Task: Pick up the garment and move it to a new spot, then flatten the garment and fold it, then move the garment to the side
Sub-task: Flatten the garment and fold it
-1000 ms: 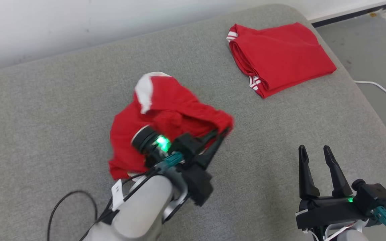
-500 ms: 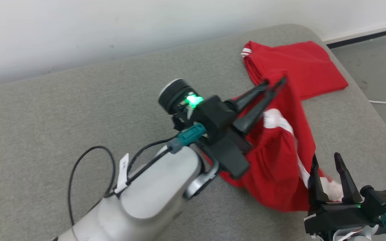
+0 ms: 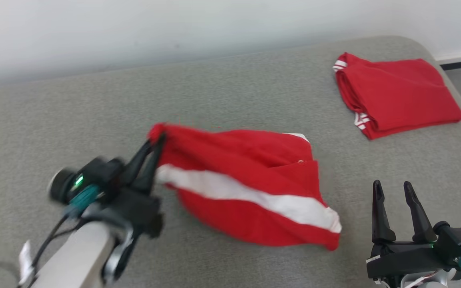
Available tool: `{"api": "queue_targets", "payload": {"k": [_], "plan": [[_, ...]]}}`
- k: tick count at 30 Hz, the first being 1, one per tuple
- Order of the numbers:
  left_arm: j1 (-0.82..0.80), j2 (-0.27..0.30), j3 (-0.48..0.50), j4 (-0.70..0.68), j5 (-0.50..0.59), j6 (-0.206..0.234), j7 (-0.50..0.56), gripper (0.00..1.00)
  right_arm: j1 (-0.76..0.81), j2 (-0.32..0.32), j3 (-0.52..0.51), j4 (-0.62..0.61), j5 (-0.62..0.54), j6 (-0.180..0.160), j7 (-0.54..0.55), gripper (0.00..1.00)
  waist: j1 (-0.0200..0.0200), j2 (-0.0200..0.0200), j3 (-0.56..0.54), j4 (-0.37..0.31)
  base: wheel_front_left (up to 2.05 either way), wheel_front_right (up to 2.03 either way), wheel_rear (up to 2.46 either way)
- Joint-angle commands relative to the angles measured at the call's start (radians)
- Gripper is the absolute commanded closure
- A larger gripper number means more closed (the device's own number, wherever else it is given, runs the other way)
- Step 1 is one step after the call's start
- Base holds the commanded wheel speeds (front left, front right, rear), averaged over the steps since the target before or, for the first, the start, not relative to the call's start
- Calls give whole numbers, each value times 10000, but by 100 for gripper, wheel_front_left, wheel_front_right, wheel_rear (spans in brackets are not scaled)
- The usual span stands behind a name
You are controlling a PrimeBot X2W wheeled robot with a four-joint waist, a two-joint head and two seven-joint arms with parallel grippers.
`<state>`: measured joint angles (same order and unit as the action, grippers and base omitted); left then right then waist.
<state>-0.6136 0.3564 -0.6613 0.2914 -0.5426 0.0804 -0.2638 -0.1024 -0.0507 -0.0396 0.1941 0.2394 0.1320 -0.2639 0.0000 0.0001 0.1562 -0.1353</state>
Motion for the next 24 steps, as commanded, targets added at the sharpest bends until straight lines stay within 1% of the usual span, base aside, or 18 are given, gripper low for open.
{"api": "queue_targets", "payload": {"k": [1, 2, 3, 6, 7, 8, 10, 11, 12, 14, 15, 19, 21, 24], "plan": [[521, 222, 234, -76, -126, 83, 1, 100, 2, 3, 4, -9, -60, -23, -1, 0, 0, -1, 24, 261, 0, 0, 0], [1195, 507, 625, -56, -330, 145, -1, 100, -54, 3, 67, 16, -120, -23, -1, 0, 0, -1, 34, 318, 0, 0, 0], [1535, 653, 790, 49, -386, 164, -1, 100, -84, 2, 93, 26, -128, -23, -1, 0, 0, -1, 45, 335, 0, 0, 0], [2378, 768, 1291, 265, -447, 118, -1, 100, -123, 0, 120, 38, -144, -23, -1, 0, 0, -1, 80, 361, 0, 0, 0], [2564, 754, 1489, 279, -383, 94, -1, 100, -121, 2, 130, 42, -154, -23, -1, 0, 0, -1, 92, 368, 0, 0, 0], [2814, 592, 1676, 280, -434, 99, -2, 100, -116, 5, 140, 61, -173, -23, -1, 0, 0, -1, 92, 378, 0, 0, 0], [3187, 493, 1914, 416, -307, -19, -2, 100, -93, 0, 129, 86, -195, -23, -1, 0, 0, -1, 75, 401, 0, 0, 0], [3246, 407, 2081, 455, -274, -100, -2, 94, -68, 2, 123, 96, -209, -23, -1, 0, 0, -1, 60, 420, 0, 0, 0], [3246, 407, 2081, 455, -274, -100, -2, 94, -68, 2, 123, 96, -209, -23, -1, 0, 0, -1, 60, 420, 0, 0, 0], [3422, 165, 2266, 503, -82, -163, -2, 12, -5, 3, 102, 121, -225, -23, -1, 0, 0, -1, -5, 481, 0, 0, 0], [3488, 77, 2403, 494, 37, -144, -2, 0, 13, 2, 110, 141, -233, -23, -1, 0, 0, -1, -33, 506, 0, 0, 0], [3704, -253, 2887, 502, 426, -353, -2, 0, 35, 3, 96, 178, -227, -23, -1, 0, 0, -1, -220, 676, 0, 0, 0], [3879, -372, 3128, 463, 569, -391, -2, 0, 93, 2, 81, 195, -209, -23, -1, 0, 0, -1, -325, 786, 0, 0, 0], [4219, -435, 3505, 386, 780, -435, -2, 0, 171, 2, 78, 203, -170, -23, 0, 0, 0, -1, -466, 958, 0, 0, 0]]}}
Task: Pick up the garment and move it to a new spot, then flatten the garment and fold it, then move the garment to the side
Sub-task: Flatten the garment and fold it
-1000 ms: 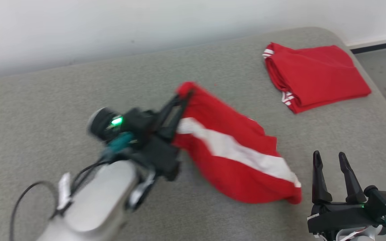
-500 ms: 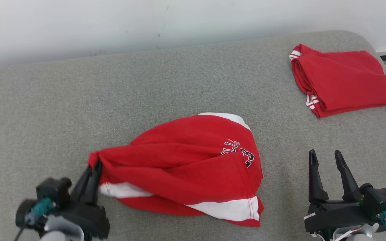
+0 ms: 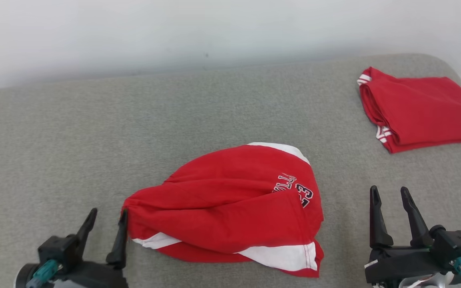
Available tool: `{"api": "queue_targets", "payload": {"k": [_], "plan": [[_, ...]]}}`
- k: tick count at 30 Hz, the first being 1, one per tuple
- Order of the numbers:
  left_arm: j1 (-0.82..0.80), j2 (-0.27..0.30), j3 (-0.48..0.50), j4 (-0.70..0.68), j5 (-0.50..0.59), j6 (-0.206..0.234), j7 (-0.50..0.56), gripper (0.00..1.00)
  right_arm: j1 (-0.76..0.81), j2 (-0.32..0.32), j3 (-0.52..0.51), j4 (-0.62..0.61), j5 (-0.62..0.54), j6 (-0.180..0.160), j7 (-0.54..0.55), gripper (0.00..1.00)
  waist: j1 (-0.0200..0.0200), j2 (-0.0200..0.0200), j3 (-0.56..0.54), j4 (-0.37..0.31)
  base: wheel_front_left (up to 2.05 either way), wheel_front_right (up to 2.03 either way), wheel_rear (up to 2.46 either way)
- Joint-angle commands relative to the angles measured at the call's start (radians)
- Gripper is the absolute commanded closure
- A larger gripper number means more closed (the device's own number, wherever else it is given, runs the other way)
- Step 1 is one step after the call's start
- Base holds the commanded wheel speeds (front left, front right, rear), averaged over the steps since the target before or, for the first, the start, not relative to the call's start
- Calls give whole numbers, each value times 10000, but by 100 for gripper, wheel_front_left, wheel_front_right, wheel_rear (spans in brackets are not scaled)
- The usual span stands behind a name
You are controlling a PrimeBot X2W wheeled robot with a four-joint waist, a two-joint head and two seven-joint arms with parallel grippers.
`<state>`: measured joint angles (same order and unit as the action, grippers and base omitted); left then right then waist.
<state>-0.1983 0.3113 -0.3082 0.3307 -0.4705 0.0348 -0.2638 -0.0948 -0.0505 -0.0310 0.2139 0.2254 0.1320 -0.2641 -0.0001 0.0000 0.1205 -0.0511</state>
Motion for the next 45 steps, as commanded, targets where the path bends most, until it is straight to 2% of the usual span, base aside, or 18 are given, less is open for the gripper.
{"api": "queue_targets", "payload": {"k": [1, 8, 16, 19, 27, 38, 45], "plan": [[161, 1, 131, -76, 124, -2, -2, 0, 109, 2, -8, 11, -16, -23, 0, 0, 1, 0, -155, 178, 0, 0, 0], [965, -237, 1396, -1203, 813, 119, -3, 0, 250, -3, 80, -5, -20, -23, 0, 0, 1, 0, -499, 439, 0, 0, 0], [1799, -634, 2465, -2294, 1659, 121, -1, 0, 537, -52, 193, -100, -208, -23, 0, 0, 1, 0, -946, 378, 0, 0, 0], [2030, -761, 2640, -2466, 1904, 7, -3, 0, 701, -104, 267, -213, -252, -23, 0, 0, 1, 0, -1098, 341, 0, 0, 0], [2561, -923, 2931, -2715, 2271, 84, -1, 0, 1199, -193, 494, -592, -372, -23, 158, 0, 1, 0, -1339, 369, 0, 0, 0], [3015, -1090, 3155, -2799, 2344, 92, -3, 0, 1567, -103, 795, -856, -423, -23, 331, 0, 1, 0, -1415, 536, 0, 0, 0], [2980, -1158, 3123, -2617, 2309, -63, -1, 0, 1511, -129, 890, -908, -458, -23, 423, 0, 1, 0, -1423, 532, 0, 0, 0]]}}
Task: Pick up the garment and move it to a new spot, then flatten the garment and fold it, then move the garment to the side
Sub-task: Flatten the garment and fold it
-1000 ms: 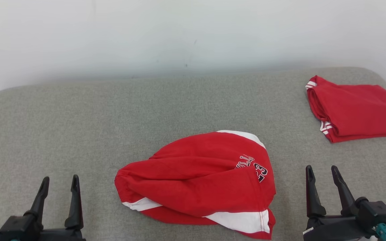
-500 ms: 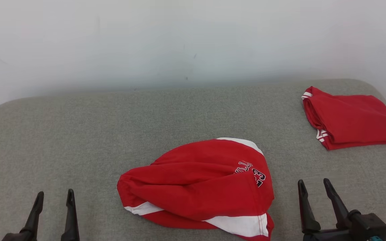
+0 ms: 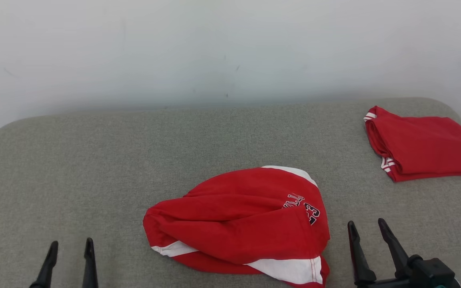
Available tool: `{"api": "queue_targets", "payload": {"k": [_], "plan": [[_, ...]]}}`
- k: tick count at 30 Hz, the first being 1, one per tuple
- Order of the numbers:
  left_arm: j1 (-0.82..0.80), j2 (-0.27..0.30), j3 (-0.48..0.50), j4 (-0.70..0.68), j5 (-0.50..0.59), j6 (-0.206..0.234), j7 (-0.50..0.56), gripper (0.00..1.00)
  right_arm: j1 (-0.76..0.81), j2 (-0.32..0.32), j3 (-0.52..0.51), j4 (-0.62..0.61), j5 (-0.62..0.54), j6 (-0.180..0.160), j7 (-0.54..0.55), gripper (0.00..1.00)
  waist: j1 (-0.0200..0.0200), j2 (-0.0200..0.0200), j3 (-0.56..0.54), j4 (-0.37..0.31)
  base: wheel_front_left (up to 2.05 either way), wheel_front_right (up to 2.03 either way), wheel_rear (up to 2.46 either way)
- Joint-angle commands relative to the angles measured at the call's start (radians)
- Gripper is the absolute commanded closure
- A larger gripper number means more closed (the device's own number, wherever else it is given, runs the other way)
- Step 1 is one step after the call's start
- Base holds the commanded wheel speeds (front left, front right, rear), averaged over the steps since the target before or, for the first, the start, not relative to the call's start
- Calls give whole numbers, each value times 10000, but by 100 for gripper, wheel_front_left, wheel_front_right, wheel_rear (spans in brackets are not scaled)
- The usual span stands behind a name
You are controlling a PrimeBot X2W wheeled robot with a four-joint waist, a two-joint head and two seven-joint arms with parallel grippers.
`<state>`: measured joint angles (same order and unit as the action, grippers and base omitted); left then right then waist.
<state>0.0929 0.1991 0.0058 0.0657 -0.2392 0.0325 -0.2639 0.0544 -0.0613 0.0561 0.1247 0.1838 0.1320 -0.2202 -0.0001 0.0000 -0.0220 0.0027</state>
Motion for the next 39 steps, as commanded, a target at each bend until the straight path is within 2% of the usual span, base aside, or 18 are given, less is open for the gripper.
{"api": "queue_targets", "payload": {"k": [1, 9, 18, 26, 38, 39], "plan": [[24, -44, -65, 105, -27, -86, 1, 0, 11, -59, 76, 13, -35, -23, 40, 0, 1, 0, 7, -13, 0, 0, 0], [-657, -9, -1043, 1615, 158, -951, 14, 0, -46, -490, 896, 716, 108, -23, 305, 0, 1, 0, 233, -101, 0, 0, 0], [-2216, 230, -1974, 3825, 92, -1544, 6, 0, -744, -817, 1989, 2000, 370, -23, 205, 0, 1, 0, 1006, -261, 0, 0, 0], [-3410, 560, -3230, 5038, -420, -1614, 2, 0, -1509, -888, 3114, 3149, 761, -23, -98, 0, 1, 0, 1430, -360, 0, 0, 0], [-4251, 956, -5203, 5550, -1632, -1614, 0, 0, -1596, -945, 3747, 3410, 1168, -23, -359, 0, 1, 0, 1473, -372, 0, 0, 0], [-4283, 970, -5298, 5564, -1701, -1615, 0, 6, -1606, -952, 3811, 3418, 1209, -23, -368, 0, 1, 0, 1478, -381, 0, 0, 0]]}}
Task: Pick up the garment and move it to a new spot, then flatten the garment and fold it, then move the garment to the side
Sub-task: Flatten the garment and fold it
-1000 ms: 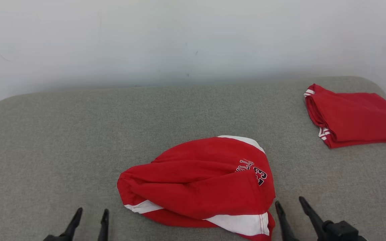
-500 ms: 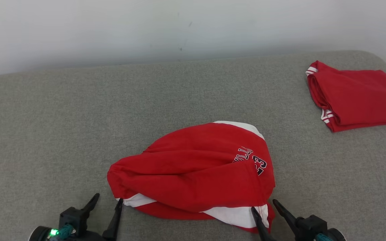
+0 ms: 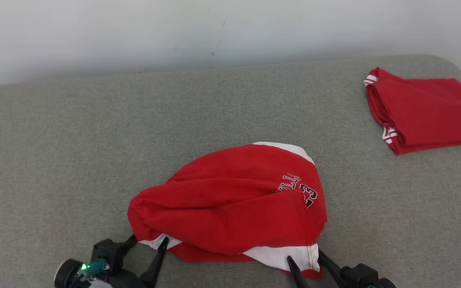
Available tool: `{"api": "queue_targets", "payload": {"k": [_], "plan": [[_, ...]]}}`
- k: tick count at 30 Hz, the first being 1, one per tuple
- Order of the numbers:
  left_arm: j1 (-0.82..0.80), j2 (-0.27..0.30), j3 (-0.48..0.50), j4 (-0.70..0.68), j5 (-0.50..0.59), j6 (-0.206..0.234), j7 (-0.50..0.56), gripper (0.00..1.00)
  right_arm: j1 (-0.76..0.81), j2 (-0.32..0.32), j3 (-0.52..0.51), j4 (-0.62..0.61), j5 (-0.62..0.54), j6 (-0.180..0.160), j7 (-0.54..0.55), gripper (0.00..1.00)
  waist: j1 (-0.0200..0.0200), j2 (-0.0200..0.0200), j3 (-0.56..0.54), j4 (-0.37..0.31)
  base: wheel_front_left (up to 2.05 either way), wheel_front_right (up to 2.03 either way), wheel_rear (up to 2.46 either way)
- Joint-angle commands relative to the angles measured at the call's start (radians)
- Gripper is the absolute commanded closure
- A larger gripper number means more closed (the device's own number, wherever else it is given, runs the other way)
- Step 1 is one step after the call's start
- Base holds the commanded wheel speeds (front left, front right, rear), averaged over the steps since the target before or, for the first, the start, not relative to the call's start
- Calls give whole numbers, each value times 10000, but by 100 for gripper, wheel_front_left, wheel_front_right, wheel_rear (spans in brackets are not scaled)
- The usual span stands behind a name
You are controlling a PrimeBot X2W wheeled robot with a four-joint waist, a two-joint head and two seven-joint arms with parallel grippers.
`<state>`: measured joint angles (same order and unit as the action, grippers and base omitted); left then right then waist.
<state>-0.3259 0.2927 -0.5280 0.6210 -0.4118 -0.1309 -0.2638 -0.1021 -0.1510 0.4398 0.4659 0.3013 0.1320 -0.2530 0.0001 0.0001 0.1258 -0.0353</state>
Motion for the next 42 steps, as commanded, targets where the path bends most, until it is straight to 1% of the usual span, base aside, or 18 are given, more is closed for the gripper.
{"api": "queue_targets", "payload": {"k": [1, 2, 3, 7, 11, 14, 18, 22, 25, 27, 32, 34, 35, 37, 39, 42], "plan": [[-124, 64, -37, 19, -44, 19, 0, 45, -53, -47, 70, 21, 105, -23, -49, 0, -1, -1, 8, -7, 0, 0, 0], [-132, 100, -94, 13, -122, 19, -2, 76, -82, -56, 139, 9, 138, -23, -51, 71, -1, -1, 15, -14, 0, 0, 0], [-105, 135, -146, -24, -164, 19, -2, 100, -114, -75, 162, 18, 168, -23, -66, 100, -1, -1, 16, -19, 0, 0, 0], [288, 212, 2, -419, -361, 18, -2, 100, -157, -68, 185, -88, 257, -23, -121, 100, -1, -1, -16, -12, 0, 0, 0], [766, 310, 425, -1250, -505, 18, 0, 100, -179, -131, 45, -390, 342, -23, -124, 100, -1, -1, -78, 50, 0, 0, 0], [964, 478, 628, -1982, -378, 18, 0, 100, -221, -190, -96, -841, 534, -23, -122, 100, -1, -1, -123, 128, 0, 0, 0], [721, 709, 972, -2862, -500, 18, -2, 100, -636, -448, -8, -1371, 787, -23, -123, 100, -1, -1, -187, 150, 0, 0, 0], [7, 915, 1011, -3474, -1010, 17, -2, 100, -1427, -677, 2, -1698, 1340, -23, -52, 100, -1, -1, -181, 99, 0, 0, 0], [-1092, 1223, 724, -3678, -1469, 17, 153, 100, -2342, -808, 58, -1776, 1814, -23, 131, 100, -1, -1, -1, 16, 0, 0, 0], [-2022, 1268, 454, -3808, -1914, 17, 464, 100, -3080, -868, 79, -1724, 2265, -23, 330, 100, -1, -1, 245, -39, 0, 0, 0], [-5095, 1498, -141, -3518, -2779, 17, 1502, 100, -5747, -1073, -115, -1192, 3451, -24, 971, 100, -1, -1, 1329, -134, 0, 0, 0], [-6436, 1408, -240, -3142, -3243, 17, 1857, 100, -7046, -1087, -341, -888, 3924, -24, 1268, 100, -1, -1, 1889, -151, 0, 0, 0], [-6436, 1408, -240, -3142, -3243, 17, 1857, 100, -7046, -1087, -341, -888, 3924, -24, 1268, 100, -1, -1, 1889, -151, 0, 0, 0], [-7862, 1304, -291, -2626, -3604, 17, 2089, 100, -8436, -1177, -575, -466, 4270, -24, 1584, 100, -1, -1, 2413, -144, 0, 0, 0], [-9226, 1229, -415, -2130, -3719, 17, 2259, 100, -9797, -1165, -963, 40, 4624, -24, 1880, 100, -1, -1, 2968, -130, 0, 0, 0], [-11094, 972, -610, -1395, -4004, 17, 2411, 100, -11753, -1132, -1437, 891, 4904, -24, 2341, 100, -1, -1, 3727, -54, 0, 0, 0]]}}
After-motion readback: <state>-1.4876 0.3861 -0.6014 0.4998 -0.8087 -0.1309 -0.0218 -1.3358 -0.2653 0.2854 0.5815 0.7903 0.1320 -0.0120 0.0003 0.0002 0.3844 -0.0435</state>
